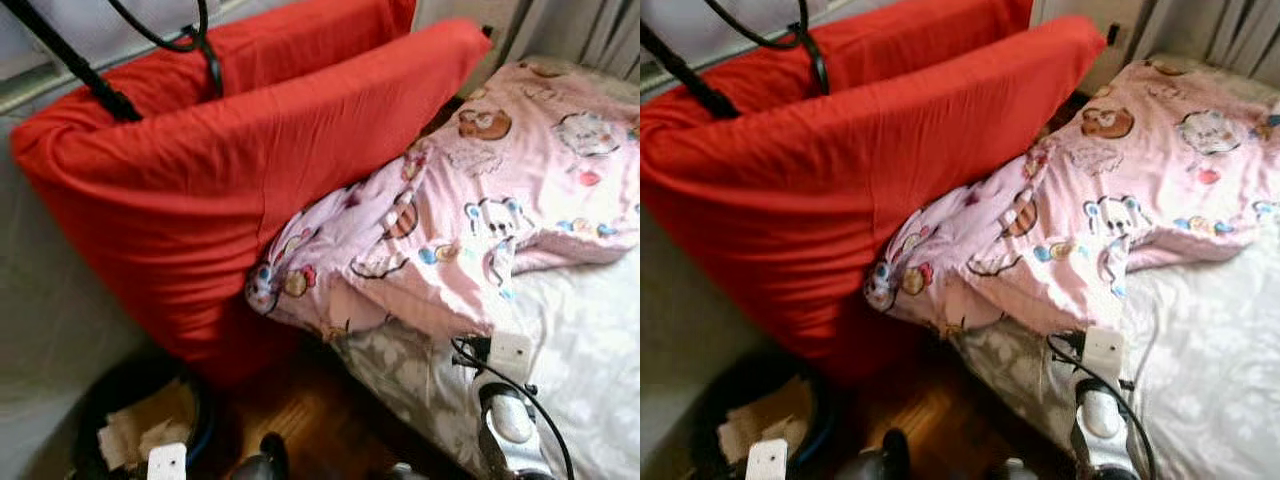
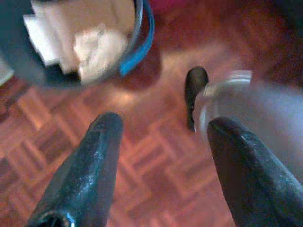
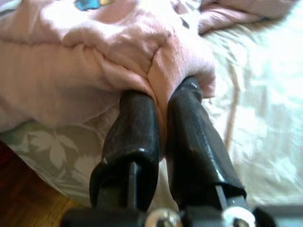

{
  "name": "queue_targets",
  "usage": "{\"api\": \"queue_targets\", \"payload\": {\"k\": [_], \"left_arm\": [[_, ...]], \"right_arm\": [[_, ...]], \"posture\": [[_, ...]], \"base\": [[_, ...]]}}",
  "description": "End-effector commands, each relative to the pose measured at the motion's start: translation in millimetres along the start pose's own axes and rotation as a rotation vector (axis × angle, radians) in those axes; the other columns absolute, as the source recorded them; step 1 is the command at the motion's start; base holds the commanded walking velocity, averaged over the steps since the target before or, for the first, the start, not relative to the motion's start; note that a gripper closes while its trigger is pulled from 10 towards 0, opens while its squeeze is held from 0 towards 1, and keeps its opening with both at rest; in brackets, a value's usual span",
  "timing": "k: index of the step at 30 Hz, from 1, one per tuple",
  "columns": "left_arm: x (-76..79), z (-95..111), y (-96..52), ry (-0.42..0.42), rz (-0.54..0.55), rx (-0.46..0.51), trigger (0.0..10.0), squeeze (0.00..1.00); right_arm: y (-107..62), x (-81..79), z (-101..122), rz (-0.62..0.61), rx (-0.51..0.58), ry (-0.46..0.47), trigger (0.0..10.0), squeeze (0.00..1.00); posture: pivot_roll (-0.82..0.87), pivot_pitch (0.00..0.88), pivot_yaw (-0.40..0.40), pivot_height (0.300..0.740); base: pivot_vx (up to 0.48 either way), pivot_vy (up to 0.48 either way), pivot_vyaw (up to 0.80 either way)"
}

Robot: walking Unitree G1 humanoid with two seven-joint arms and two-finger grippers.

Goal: Clean up the room

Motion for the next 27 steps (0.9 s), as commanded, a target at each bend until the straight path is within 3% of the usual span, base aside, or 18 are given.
{"api": "queue_targets", "payload": {"k": [1,22,27], "left_arm": [[-4.1,-4,-0.7,0.007,0.006,-0.018,10.0,0.0],[-1.9,-2,-0.4,0.02,0.001,-0.01,10.0,0.0],[-1.9,-2,-0.3,0.026,0.005,-0.014,10.0,0.0]], "right_arm": [[-2.3,3.9,-3,-0.018,-0.001,-0.001,10.0,0.0],[3.1,16.2,22,-0.069,0.134,-0.001,10.0,0.0],[4.7,19.3,28,-0.079,0.161,0.001,10.0,0.0]], "posture": [[-0.06,0.196,-0.009,0.74],[-0.06,0.198,-0.007,0.74],[-0.06,0.197,-0.006,0.74]], "base": [[-0.296,0.0,0.0],[-0.296,0.0,0.0],[0.0,0.0,0.0]]}}
Point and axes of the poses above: a point about 5 cm out from each wrist's last joint towards the gripper, its own y axis pointing out of the wrist towards the gripper, its own z axis along the axis of the wrist's last joint, x = y × z, the point moved 1 cm from there along y, pointing out of the wrist towards the gripper, and after that the axes turned 15 degrees about y, right-handed, at the moved point
